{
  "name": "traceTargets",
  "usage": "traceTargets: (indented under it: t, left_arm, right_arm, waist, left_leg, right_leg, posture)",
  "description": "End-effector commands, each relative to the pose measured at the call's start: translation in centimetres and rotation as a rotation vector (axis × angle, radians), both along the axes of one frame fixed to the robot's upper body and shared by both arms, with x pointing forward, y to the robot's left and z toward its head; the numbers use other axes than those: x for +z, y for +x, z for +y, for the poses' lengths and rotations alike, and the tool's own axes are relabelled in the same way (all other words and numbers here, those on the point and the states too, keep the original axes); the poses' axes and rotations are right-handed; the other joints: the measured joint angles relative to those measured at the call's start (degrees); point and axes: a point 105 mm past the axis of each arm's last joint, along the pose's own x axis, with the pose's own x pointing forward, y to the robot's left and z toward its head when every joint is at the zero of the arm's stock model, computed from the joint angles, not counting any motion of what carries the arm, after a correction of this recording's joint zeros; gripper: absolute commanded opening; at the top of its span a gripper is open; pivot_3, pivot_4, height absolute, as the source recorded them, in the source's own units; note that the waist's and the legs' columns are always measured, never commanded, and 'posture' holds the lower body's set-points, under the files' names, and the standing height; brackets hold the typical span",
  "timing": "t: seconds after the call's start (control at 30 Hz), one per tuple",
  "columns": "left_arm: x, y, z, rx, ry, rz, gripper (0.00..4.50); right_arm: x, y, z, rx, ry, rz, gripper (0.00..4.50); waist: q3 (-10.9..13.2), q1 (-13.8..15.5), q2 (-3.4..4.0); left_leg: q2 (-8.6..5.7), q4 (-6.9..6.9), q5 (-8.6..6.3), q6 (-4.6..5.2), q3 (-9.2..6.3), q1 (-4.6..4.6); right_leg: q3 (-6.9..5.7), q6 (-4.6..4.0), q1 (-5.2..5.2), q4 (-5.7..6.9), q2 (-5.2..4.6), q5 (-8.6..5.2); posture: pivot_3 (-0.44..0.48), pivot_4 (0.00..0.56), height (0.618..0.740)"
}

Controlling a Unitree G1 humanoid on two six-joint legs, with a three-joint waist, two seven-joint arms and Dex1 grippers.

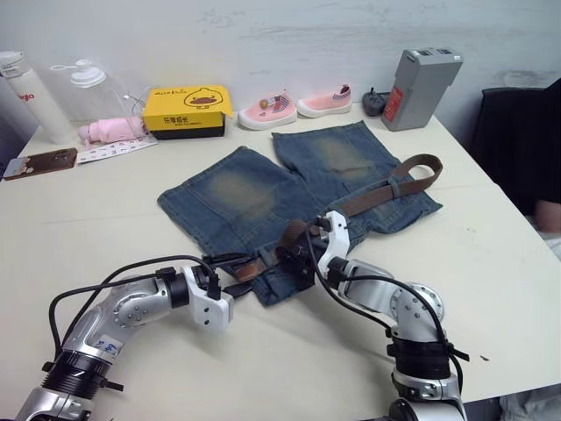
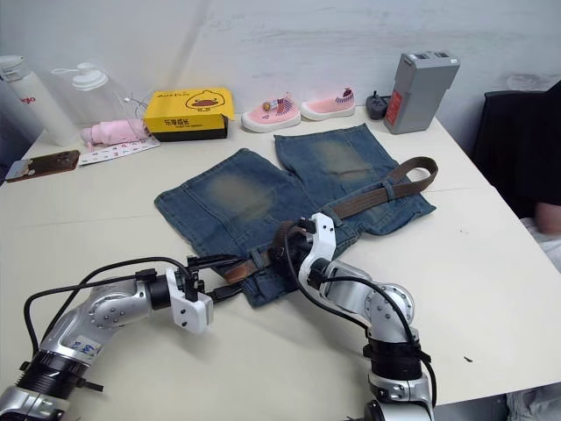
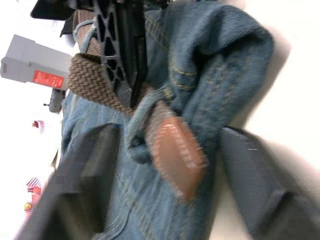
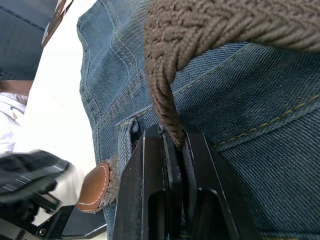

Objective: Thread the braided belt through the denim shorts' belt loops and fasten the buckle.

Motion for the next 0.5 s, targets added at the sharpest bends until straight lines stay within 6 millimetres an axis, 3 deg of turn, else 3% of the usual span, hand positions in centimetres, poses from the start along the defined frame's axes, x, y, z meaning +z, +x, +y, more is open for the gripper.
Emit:
traceTargets:
  t: [0.03, 0.1, 0.13, 0.33, 0.5]
  left_arm:
    - [0.4, -0.3, -0.2, -0.012, -0.008, -0.018, 1.2]
    - [0.2, -0.5, 0.0, -0.011, -0.002, -0.011, 0.23]
    - [0.2, -0.6, 0.2, -0.006, 0.002, -0.009, 0.04]
    - [0.6, -0.3, 1.2, 0.048, 0.002, -0.009, 0.03]
    - [0.3, -0.3, 1.4, 0.062, 0.0, 0.004, 0.03]
  right_arm:
    - [-3.0, -0.9, 0.0, 0.019, -0.035, 0.118, 0.0]
    - [-3.0, -0.9, 0.0, 0.017, -0.036, 0.119, 0.0]
    - [-3.0, -1.0, 0.0, 0.017, -0.037, 0.118, 0.0]
    - [-3.0, -1.0, -0.1, 0.019, -0.046, 0.114, 0.0]
    - [-2.4, -0.9, 0.1, 0.028, -0.024, 0.093, 2.03]
  waist:
    - [0.0, -0.1, 0.02]
    - [0.0, -0.3, 0.06]
    - [0.0, -0.3, 0.07]
    - [0.0, -0.7, 0.12]
    - [0.0, -0.7, 0.29]
  left_leg:
    - [0.0, -0.01, 0.0, 0.0, 0.0, 0.0]
    - [0.0, -0.01, 0.0, 0.0, -0.01, 0.0]
    - [0.0, -0.02, 0.0, 0.0, -0.02, 0.01]
    - [0.02, -0.11, 0.0, -0.02, -0.03, 0.01]
    - [0.02, -0.11, -0.01, -0.02, -0.01, 0.01]
  right_leg:
    - [0.01, 0.0, 0.0, -0.01, 0.0, 0.0]
    - [0.01, 0.01, 0.0, -0.01, -0.01, 0.0]
    - [0.01, 0.01, 0.01, -0.01, -0.01, -0.01]
    - [0.03, 0.01, -0.02, -0.03, -0.02, -0.02]
    - [0.02, 0.01, -0.02, -0.07, -0.02, -0.02]
  posture:
    - [0.0, 0.15, 0.636]
    - [0.0, 0.15, 0.636]
    - [0.0, 0.15, 0.636]
    - [0.0, 0.15, 0.636]
    - [0.0, 0.15, 0.636]
